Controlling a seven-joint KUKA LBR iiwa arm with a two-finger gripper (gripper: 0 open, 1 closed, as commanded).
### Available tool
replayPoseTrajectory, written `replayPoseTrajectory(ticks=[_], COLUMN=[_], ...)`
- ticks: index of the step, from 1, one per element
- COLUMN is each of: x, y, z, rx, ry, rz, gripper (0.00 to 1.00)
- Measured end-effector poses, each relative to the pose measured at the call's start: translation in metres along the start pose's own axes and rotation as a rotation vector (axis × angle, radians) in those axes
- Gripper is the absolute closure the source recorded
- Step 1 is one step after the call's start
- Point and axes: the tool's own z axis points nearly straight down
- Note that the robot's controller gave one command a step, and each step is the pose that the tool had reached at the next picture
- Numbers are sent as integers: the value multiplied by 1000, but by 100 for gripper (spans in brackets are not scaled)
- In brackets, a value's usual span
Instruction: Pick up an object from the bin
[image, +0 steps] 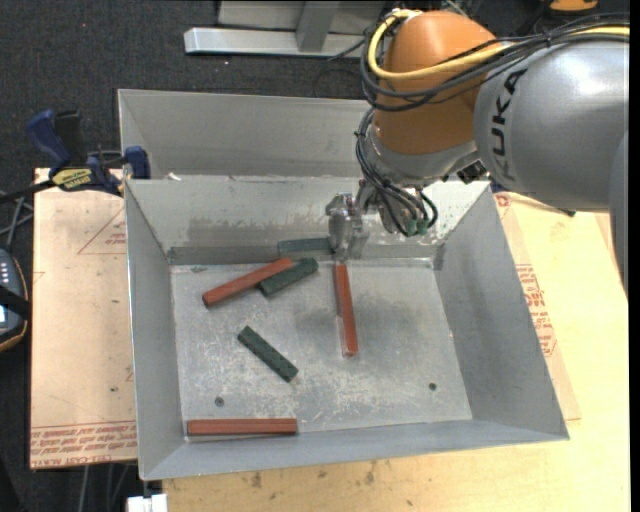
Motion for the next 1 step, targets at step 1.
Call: replayPoseTrajectory(ticks=[1], x=[6], y=[14], z=[7], rx=[1], ry=[0], rz=[105], gripper=[100])
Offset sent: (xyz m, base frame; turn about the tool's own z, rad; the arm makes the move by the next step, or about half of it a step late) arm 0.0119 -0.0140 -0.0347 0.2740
